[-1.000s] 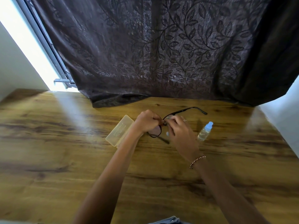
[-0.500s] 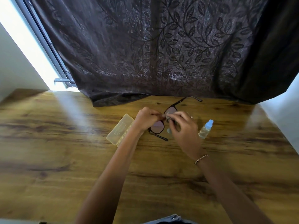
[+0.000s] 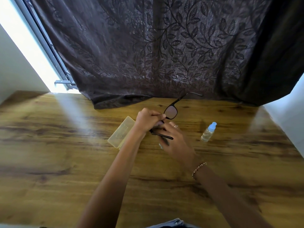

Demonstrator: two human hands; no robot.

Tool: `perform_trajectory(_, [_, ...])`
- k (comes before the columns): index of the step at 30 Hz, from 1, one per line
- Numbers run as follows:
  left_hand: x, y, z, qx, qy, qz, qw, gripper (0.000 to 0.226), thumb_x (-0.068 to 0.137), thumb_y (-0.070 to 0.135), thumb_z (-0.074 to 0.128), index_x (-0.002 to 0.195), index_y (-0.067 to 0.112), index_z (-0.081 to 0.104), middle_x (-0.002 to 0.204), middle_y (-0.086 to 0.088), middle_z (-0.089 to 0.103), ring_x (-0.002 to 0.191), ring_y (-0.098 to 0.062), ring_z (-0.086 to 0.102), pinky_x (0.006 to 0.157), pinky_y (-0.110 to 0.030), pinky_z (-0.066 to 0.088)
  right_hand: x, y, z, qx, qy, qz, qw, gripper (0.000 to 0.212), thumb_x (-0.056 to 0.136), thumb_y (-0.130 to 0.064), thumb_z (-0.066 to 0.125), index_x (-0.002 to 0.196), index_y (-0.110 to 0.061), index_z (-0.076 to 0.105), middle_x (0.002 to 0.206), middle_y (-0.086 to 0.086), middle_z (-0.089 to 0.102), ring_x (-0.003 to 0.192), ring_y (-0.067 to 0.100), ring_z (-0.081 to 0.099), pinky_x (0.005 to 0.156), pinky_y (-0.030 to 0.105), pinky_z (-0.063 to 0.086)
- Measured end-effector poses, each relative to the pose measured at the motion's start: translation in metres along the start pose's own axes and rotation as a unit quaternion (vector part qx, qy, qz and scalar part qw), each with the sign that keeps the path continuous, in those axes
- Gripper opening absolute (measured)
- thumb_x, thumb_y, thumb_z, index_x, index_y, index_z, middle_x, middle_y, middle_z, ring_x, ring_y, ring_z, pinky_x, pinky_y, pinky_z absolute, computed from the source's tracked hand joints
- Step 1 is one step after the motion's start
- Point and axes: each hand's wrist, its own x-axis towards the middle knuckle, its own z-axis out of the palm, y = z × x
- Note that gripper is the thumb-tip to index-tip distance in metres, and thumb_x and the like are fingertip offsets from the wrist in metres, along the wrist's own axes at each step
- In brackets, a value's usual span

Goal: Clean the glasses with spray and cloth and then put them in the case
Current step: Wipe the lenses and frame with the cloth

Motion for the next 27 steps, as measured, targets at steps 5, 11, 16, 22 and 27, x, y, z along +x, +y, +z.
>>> perform_trajectory(5, [-0.001,-0.001,-0.003,0.011,0.010,-0.009,1.000,0.011,0.081,0.028,0.073,0.084,0.018,0.078,0.082,0.004,0.074,0.084,-0.009,0.067,0.080,-0.029,0.054,0.003,0.002,-0.005,-0.022,0.000,0.041,0.999,0.021,0.083,-0.014,0.063,0.104,-0.012,0.068,0.107,-0.001,0.058,0.098,0.019,0.052,0.075,0.033,0.053])
perform_trajectory(11, [0.000,-0.002,-0.010,-0.035,0.021,-0.060,0.997,0.009,0.083,0.026,0.072,0.076,0.021,0.075,0.074,0.010,0.071,0.078,-0.002,0.063,0.066,-0.011,0.045,-0.010,-0.010,-0.014,0.213,0.021,0.137,0.967,0.018,0.090,-0.016,0.063,0.105,-0.013,0.072,0.100,-0.007,0.063,0.091,0.007,0.060,0.080,0.016,0.050])
perform_trajectory(16, [-0.002,-0.011,-0.004,-0.041,0.033,-0.091,0.995,0.015,0.079,0.030,0.074,0.084,0.016,0.077,0.081,-0.002,0.074,0.083,-0.019,0.069,0.081,-0.036,0.056,-0.007,-0.018,-0.013,0.364,0.062,0.228,0.901,0.021,0.083,-0.020,0.072,0.103,-0.014,0.072,0.100,-0.007,0.067,0.096,0.011,0.065,0.086,0.035,0.056])
perform_trajectory(22, [-0.009,-0.010,0.000,0.014,0.008,-0.105,0.994,0.027,0.086,0.034,0.066,0.098,0.010,0.072,0.092,-0.008,0.072,0.084,-0.019,0.065,0.075,-0.031,0.053,0.004,-0.020,-0.019,0.436,0.108,0.252,0.857,0.011,0.086,-0.012,0.069,0.096,-0.011,0.074,0.096,0.007,0.071,0.089,0.016,0.068,0.079,0.030,0.056])
perform_trajectory(27, [-0.022,-0.001,-0.017,0.193,0.051,-0.001,0.980,0.055,0.087,0.060,0.048,0.123,0.021,0.062,0.124,-0.001,0.061,0.115,-0.019,0.054,0.091,-0.028,0.041,0.012,-0.006,-0.034,0.522,0.119,0.315,0.784,0.012,0.086,-0.012,0.068,0.097,-0.010,0.073,0.092,0.001,0.074,0.081,0.005,0.066,0.073,0.017,0.051])
